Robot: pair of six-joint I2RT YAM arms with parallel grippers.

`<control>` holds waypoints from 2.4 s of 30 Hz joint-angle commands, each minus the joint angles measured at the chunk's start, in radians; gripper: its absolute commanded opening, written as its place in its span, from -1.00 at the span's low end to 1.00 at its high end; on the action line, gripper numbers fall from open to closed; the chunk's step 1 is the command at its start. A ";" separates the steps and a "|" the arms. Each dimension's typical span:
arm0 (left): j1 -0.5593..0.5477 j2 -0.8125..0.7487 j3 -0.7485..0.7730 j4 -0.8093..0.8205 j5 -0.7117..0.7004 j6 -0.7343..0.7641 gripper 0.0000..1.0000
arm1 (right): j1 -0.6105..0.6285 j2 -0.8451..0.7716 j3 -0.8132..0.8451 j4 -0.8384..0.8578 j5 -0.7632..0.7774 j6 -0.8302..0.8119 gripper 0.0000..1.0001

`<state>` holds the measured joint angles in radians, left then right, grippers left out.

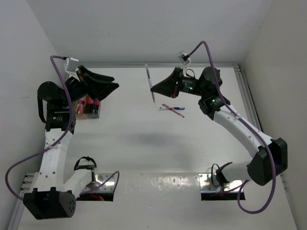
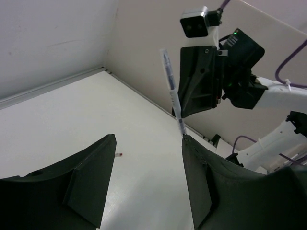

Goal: Sort the stationery into containers

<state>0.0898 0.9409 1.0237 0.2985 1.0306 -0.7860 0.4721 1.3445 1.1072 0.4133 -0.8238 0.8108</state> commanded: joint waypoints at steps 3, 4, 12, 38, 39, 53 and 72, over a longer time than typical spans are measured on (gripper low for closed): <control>-0.067 0.048 -0.011 0.106 -0.001 -0.058 0.27 | 0.083 0.074 0.103 0.133 0.068 0.068 -1.00; -0.079 0.056 -0.011 0.132 -0.004 -0.067 0.27 | 0.091 0.094 0.112 0.122 0.071 0.062 -1.00; -0.182 0.131 0.036 0.152 0.002 -0.058 0.28 | 0.140 0.156 0.189 0.119 0.084 0.065 -1.00; -0.272 0.220 0.119 0.180 -0.003 -0.093 -0.19 | 0.171 0.182 0.218 0.094 0.077 0.039 -1.00; -0.274 0.220 0.115 0.182 -0.001 -0.091 -0.30 | 0.169 0.182 0.217 0.094 0.078 0.039 -1.00; -0.125 0.568 0.780 -1.047 -0.283 1.284 -0.90 | -0.052 0.076 0.080 -0.138 0.043 -0.091 0.40; 0.110 1.227 1.188 -1.208 -0.845 2.272 -1.00 | -0.386 0.034 -0.152 -0.291 0.017 -0.305 0.35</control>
<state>0.1894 2.1868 2.1647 -0.8791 0.2008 1.3510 0.1043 1.3907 0.9527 0.1040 -0.7895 0.5575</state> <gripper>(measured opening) 0.188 0.677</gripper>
